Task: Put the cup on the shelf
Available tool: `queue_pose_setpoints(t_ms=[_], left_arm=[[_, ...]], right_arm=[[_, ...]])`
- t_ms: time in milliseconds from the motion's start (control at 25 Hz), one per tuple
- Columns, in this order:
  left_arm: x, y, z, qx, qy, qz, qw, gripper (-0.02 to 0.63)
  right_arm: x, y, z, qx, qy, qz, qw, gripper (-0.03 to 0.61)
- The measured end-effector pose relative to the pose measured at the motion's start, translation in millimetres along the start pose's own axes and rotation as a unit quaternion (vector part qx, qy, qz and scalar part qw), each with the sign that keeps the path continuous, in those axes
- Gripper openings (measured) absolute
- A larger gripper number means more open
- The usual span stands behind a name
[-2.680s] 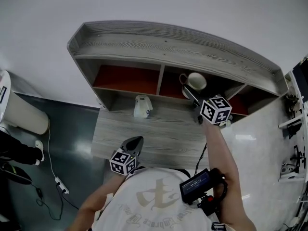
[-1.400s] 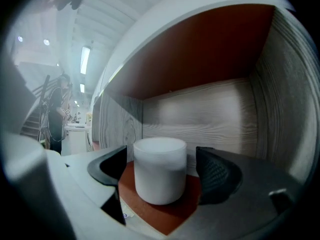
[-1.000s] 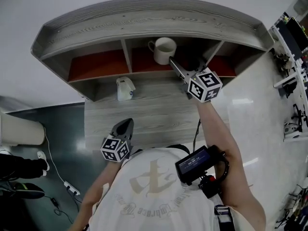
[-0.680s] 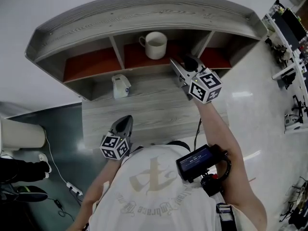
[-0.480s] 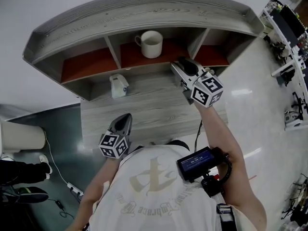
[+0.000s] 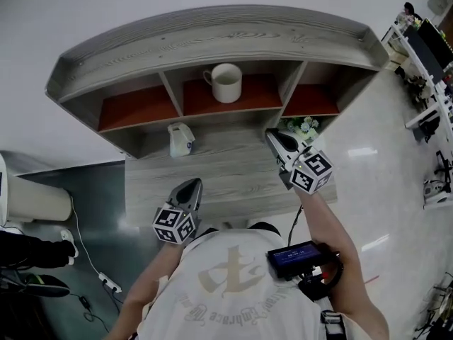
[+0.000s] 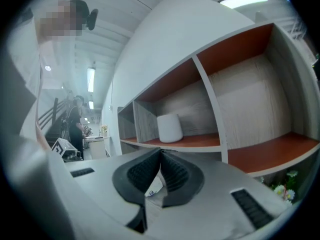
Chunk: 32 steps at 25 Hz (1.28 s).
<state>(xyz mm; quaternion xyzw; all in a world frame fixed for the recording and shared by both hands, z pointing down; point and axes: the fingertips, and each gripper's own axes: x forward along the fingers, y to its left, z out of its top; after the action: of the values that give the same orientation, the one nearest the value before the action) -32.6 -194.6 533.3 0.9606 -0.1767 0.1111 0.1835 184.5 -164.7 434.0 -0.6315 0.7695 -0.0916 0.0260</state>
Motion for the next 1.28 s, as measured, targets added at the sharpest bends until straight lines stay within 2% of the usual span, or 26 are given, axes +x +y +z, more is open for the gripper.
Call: queue_pose_setpoints(t_ms=[320,640,1280], left_arm=[[7.0,-11.5,21.8,-0.004,-0.024,0.011,0.9996,0.002],[21.2,-26.6,31.0,0.0,-0.033,0.017,0.9993,0.002],[45.5,-51.3,24.0,-0.008,-0.027,0.038,0.9989,0.002]], right_arm=[[-17.1,14.1,-40.0,-0.001,0.044,0.052,0.998,0.003],[-33.6,24.1,-63.4,0.017,0.048,0.082,0.995,0.002],[-47.8,3.2,-65.3,0.036,0.056,0.103,0.992,0.002]])
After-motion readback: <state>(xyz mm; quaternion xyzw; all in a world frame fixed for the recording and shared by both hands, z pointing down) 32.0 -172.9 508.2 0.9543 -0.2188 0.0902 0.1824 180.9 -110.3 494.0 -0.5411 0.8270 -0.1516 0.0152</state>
